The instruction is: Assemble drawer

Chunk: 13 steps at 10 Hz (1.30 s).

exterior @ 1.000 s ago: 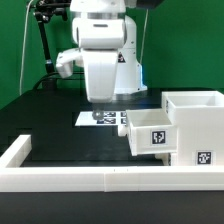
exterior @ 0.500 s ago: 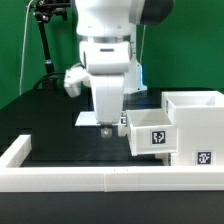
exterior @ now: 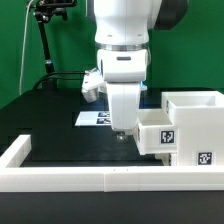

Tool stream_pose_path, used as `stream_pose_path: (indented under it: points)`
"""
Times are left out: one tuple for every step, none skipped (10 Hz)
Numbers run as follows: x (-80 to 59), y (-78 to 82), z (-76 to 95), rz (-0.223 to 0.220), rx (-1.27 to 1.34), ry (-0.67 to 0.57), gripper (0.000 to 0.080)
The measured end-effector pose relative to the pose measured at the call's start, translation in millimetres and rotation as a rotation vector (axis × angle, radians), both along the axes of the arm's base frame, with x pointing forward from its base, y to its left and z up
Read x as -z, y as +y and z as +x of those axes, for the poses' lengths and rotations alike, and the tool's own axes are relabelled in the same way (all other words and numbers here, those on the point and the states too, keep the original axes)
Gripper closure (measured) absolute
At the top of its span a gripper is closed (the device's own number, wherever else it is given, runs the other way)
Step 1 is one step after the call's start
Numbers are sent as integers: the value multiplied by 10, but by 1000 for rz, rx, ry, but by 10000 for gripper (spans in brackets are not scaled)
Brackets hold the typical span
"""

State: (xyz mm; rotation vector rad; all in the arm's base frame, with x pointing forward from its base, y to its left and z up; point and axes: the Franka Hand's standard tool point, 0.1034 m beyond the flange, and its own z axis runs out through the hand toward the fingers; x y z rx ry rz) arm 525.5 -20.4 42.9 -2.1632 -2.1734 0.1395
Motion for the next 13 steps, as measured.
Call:
stream_pose_path:
  points:
    - [-16,59,-2,-1,7,1,151]
    - [-19,129,-6,-2,10,2,151]
    - [-11,215,-18,1,-5,7,151]
    - [-10,273,-18,7,-34,13,151]
    - [-10,311,-22,8,-28,13,151]
    - [-7,300,-24,8,-26,13,151]
    - [-7,294,-24,7,-25,13,151]
    - [-8,300,-22,8,-27,13,151]
    - [-11,352,-21,8,-20,12,151]
    - [-15,459,-23,10,-10,11,151]
    - [-21,482,-24,9,3,10,151]
    - [-23,486,-25,8,9,10,151]
    - [-26,484,-25,8,9,11,151]
